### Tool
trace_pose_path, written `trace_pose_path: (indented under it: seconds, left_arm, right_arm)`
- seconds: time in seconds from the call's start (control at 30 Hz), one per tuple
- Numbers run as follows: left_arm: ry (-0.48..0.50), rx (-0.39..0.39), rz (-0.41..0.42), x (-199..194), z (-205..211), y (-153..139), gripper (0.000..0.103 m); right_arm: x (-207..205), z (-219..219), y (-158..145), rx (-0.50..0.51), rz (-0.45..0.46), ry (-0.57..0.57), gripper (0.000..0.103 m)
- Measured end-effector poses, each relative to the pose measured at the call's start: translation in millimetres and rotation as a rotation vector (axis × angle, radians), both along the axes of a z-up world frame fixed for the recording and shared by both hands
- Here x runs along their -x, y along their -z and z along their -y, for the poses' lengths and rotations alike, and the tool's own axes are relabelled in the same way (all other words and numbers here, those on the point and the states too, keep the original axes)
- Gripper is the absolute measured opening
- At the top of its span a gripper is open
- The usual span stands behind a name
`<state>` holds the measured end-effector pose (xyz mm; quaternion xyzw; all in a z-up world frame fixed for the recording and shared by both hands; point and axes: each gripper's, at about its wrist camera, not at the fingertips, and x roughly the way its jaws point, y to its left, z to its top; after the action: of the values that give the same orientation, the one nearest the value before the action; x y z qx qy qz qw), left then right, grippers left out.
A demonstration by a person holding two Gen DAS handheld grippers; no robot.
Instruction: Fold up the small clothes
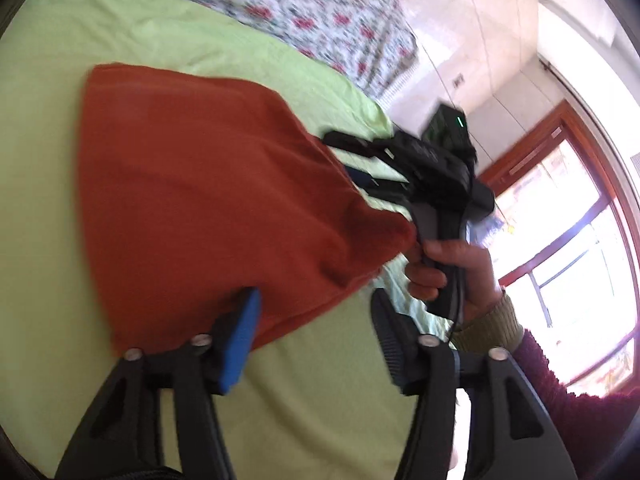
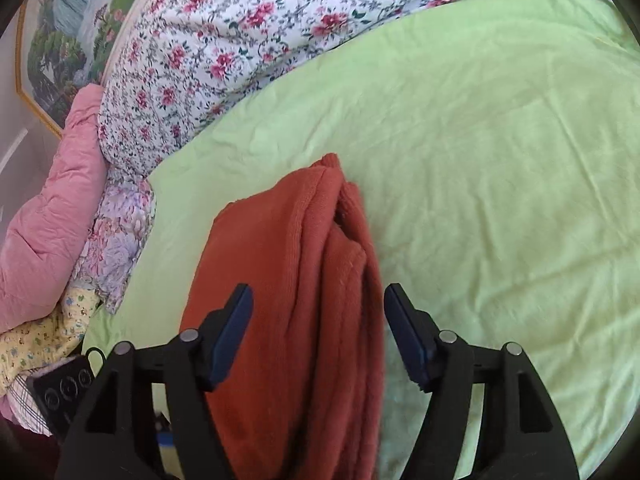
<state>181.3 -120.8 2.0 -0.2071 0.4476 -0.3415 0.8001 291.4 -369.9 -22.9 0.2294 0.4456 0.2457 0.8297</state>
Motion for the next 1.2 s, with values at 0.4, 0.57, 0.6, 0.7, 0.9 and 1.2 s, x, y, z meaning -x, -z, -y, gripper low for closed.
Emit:
trace_pose_path:
  seconds: [0.4,0.57,0.6,0.7,0.9,1.2]
  left_arm:
    - [-0.227,0.066,-0.118,-41.5,-77.1,9.8,0.076]
    - [-0.217,-0.021,-0.23,-80.8,-68.6,39.0,0.077]
    - [-0.206,-0.001,-0.259,-87.5,-66.8,47.8,0.077]
    - [-0.195,0.053,-0.245,-99.7,-61.9,55.9,0.073]
    - [-0.166,0.07,-0.22,-105.8,-61.8,60.4,0.026]
    - [-0.202,-0.033,-0.048,-69.8,-127.8,-7.5,0.025]
  right_arm:
    - [17.2,1.3,23.8,-0.083,-0.108,-0.009,0.07]
    - [10.7,-12.9,24.9,-0.046,-0.119,-0.04,0.07]
    - [8.8,-15.8,25.2,-0.043,-0.118,-0.044,0.07]
    - [5.0,-22.2,29.7,-0.059,-0.131,-0.057,0.07]
    - [8.2,-40.7,31.2,-0.064,-0.145,-0.087,0.048]
    - [34.8,-93.3,11.1,-0.162,-0.032,-0.122,0.037]
